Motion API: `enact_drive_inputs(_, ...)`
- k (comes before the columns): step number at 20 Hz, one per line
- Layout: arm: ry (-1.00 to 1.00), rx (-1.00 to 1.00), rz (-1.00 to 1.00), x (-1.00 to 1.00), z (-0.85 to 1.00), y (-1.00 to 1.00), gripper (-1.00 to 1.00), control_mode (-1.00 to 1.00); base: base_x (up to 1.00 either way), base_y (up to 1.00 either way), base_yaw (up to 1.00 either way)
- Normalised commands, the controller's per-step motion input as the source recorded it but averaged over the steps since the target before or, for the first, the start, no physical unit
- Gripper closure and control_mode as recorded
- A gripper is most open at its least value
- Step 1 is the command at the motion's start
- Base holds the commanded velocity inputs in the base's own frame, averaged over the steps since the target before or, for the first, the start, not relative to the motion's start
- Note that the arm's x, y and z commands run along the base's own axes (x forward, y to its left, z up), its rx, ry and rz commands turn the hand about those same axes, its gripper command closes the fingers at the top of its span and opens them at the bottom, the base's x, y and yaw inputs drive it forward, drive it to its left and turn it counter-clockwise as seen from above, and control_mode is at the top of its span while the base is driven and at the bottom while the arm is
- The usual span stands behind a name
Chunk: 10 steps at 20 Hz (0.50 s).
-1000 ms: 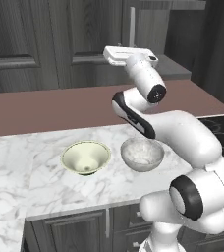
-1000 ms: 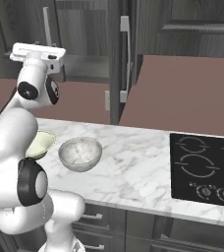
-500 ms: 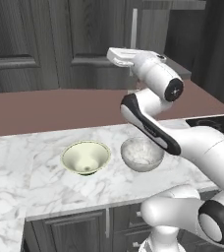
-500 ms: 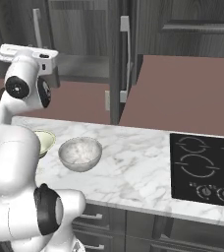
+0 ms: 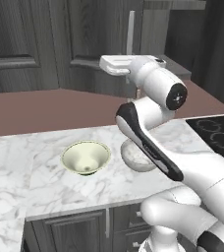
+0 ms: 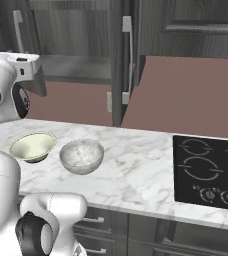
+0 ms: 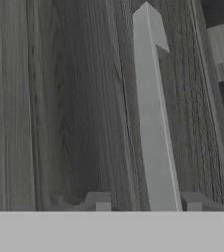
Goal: Open the cabinet. Pick the bowls from the counter and place them in the cabinet. Then close the cabinet.
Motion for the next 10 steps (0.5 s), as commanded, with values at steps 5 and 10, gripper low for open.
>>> enact_drive_inputs(5,0.03,-0.07,-0.09,-1.00,0.28,1.00,1.00,-1.00,0.00,0.00,0.00)
enact_drive_inputs(10,0.06,-0.09,-0.13,-0.86,0.24,1.00,1.00,-1.00,0.00,0.00,0.00)
